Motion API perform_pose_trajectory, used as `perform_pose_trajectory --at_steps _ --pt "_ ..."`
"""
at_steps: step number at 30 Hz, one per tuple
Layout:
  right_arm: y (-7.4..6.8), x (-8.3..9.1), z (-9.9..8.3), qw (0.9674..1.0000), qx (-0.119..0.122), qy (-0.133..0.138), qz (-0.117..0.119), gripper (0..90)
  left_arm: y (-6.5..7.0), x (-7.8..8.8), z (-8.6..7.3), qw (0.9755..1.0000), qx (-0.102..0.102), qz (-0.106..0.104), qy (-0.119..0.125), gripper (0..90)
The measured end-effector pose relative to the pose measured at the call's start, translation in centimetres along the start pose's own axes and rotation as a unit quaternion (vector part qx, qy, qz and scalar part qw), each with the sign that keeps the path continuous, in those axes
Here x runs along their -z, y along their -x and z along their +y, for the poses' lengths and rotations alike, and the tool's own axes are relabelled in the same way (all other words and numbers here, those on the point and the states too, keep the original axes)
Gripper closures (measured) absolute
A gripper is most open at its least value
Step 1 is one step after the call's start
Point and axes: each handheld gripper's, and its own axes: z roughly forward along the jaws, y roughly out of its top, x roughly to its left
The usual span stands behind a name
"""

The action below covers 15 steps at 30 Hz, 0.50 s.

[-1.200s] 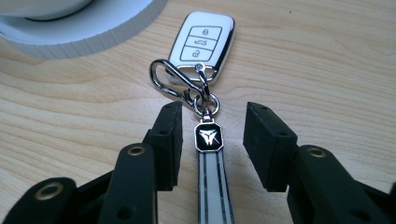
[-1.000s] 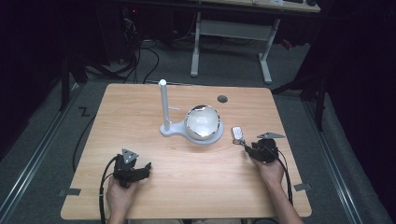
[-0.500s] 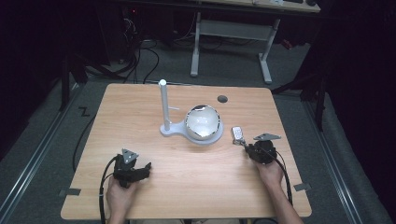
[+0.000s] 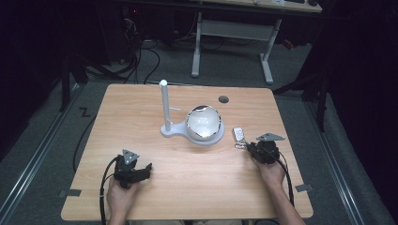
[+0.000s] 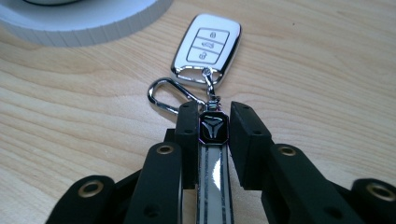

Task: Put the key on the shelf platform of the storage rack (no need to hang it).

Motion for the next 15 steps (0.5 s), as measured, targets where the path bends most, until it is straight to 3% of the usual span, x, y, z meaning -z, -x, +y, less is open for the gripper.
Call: perform_pose_trajectory --at_steps 10,15 --pt "0.5 1.5 0.3 0.9997 -0.005 0.022 0.006 74.6 0.0 0.0 0.0 1.0 0.0 0.0 0.0 22.8" --pt "0.3 2.8 1.2 0.9992 0.005 0.038 0.014 74.6 0.0 0.0 0.0 1.0 0.0 0.0 0.0 22.8"
